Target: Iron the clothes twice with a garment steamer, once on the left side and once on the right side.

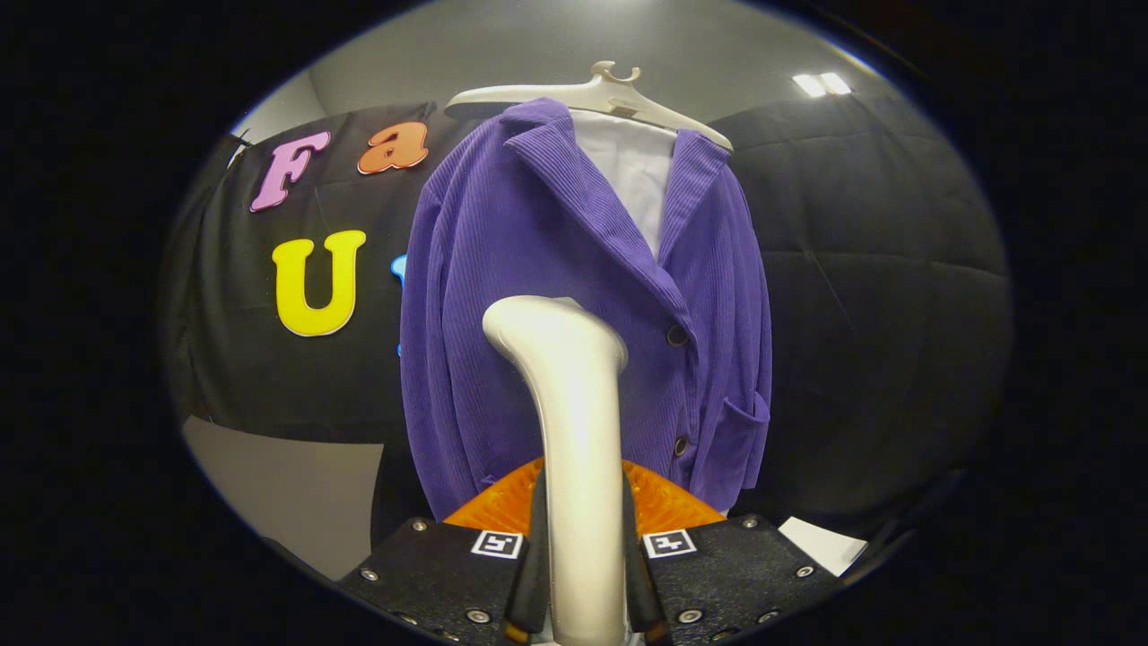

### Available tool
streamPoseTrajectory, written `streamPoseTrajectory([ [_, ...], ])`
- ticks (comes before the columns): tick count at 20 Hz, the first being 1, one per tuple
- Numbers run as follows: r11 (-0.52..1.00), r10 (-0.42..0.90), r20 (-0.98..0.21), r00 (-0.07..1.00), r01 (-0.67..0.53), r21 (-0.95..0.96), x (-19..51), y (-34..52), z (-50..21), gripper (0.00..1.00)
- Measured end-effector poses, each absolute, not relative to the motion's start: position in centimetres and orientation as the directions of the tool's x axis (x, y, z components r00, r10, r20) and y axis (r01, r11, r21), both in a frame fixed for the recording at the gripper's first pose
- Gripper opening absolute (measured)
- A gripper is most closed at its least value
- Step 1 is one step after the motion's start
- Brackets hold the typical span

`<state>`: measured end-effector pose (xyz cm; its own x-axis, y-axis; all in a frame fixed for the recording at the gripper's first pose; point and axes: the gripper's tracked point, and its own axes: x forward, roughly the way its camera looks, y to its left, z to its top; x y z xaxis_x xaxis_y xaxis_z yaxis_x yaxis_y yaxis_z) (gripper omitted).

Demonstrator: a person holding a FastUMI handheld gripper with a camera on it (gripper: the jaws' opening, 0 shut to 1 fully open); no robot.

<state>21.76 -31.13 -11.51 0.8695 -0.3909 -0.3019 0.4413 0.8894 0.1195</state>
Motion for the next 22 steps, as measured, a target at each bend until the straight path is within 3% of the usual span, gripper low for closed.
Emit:
streamPoseTrajectory([
  [22, 0.88, -0.375, -0.638, 0.672, 0.474, -0.018, 17.4, -29.4, -30.2, 0.35],
])
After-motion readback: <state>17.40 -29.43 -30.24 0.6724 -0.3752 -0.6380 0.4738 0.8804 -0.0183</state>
